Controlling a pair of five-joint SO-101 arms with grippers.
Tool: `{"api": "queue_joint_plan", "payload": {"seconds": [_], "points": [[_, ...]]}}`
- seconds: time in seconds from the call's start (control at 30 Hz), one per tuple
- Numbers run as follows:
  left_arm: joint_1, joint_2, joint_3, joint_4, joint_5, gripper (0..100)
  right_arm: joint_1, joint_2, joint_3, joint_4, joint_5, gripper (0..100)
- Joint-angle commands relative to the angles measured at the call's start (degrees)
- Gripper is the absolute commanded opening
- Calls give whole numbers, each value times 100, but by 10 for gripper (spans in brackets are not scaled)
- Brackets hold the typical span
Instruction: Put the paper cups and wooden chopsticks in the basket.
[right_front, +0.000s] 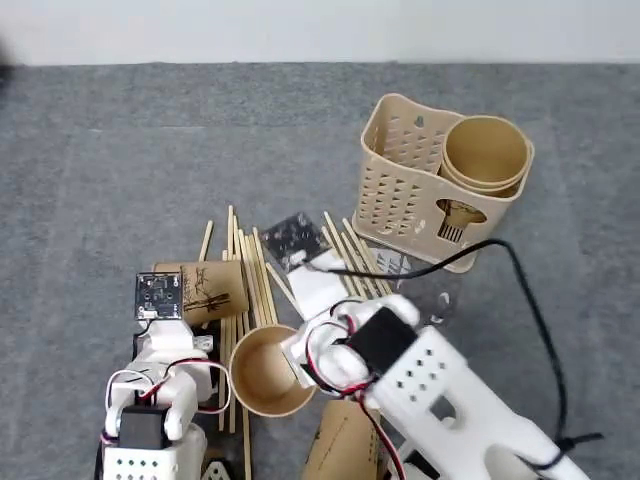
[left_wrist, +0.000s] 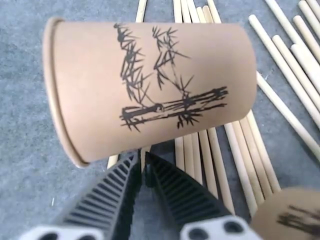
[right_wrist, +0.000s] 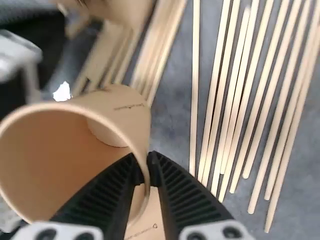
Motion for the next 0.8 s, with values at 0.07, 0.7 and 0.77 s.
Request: {"api": "queue_joint_plan", "payload": {"seconds": [0.07, 0.7, 0.77], "points": [[185, -97, -92, 9, -26, 14, 4, -242, -1837, 831, 9, 8], [132, -97, -92, 18, -26, 14, 3987, 1024, -6154, 1455, 1925, 8], [132, -97, -92, 18, -26, 14, 4365, 1253, -6426, 1455, 1996, 8]]}}
